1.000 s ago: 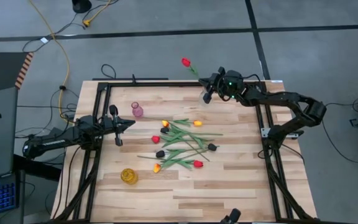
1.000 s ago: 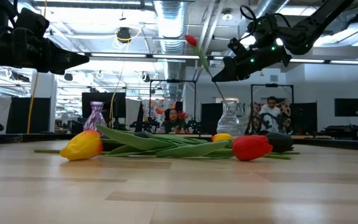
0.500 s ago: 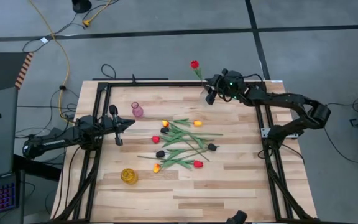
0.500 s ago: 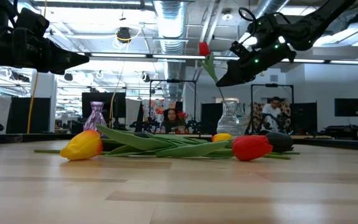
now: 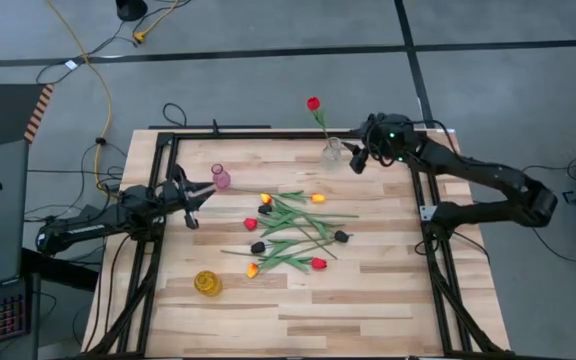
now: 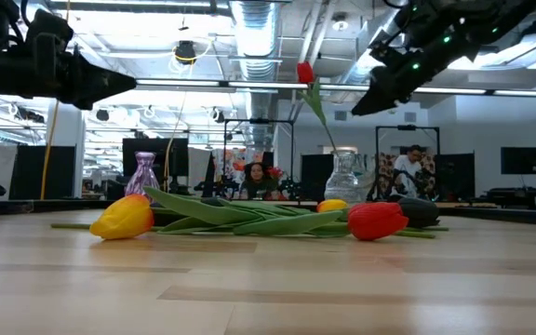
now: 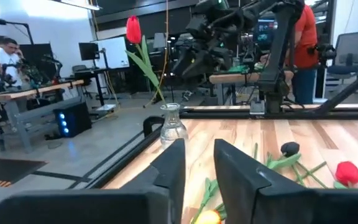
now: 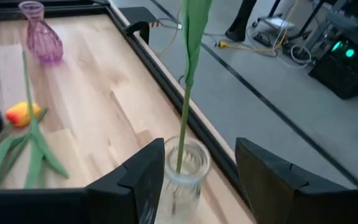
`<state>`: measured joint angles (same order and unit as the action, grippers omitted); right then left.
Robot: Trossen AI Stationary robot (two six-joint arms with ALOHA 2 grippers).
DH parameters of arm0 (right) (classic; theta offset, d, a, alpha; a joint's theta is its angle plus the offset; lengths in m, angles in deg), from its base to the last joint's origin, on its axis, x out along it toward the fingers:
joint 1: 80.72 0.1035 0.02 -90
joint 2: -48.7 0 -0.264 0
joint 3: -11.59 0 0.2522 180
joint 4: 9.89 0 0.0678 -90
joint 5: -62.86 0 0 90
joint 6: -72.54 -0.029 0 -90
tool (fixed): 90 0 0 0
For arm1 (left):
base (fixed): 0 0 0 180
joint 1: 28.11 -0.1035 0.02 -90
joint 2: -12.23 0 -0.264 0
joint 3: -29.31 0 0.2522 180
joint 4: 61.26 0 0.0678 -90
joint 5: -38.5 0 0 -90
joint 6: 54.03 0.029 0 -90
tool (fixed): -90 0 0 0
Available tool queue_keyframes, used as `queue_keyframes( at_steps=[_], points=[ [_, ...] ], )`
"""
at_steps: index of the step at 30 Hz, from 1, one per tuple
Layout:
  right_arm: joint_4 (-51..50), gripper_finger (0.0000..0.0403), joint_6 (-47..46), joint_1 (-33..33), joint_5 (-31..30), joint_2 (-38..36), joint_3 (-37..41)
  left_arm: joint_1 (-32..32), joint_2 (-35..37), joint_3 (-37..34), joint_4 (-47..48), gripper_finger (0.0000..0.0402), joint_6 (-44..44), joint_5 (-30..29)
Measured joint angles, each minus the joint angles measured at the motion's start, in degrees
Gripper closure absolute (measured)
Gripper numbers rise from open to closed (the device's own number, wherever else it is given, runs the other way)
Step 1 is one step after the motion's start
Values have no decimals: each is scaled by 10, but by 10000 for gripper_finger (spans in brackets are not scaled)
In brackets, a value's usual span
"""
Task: Sort flowers into vase by color
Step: Put the top right yellow tulip into the purple vase
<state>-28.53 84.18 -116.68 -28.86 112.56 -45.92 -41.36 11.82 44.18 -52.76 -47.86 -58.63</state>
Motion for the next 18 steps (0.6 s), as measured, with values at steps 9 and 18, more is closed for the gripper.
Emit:
queue_keyframes(
  at_steps=[9, 18],
  points=[
    [-56, 179, -41, 20, 0, -53, 0, 0, -21, 12, -58, 283, -13, -22],
    [-56, 179, -41, 46, 1, -55, 0, 0, -173, 81, -56, 283, -30, -28]
  ],
)
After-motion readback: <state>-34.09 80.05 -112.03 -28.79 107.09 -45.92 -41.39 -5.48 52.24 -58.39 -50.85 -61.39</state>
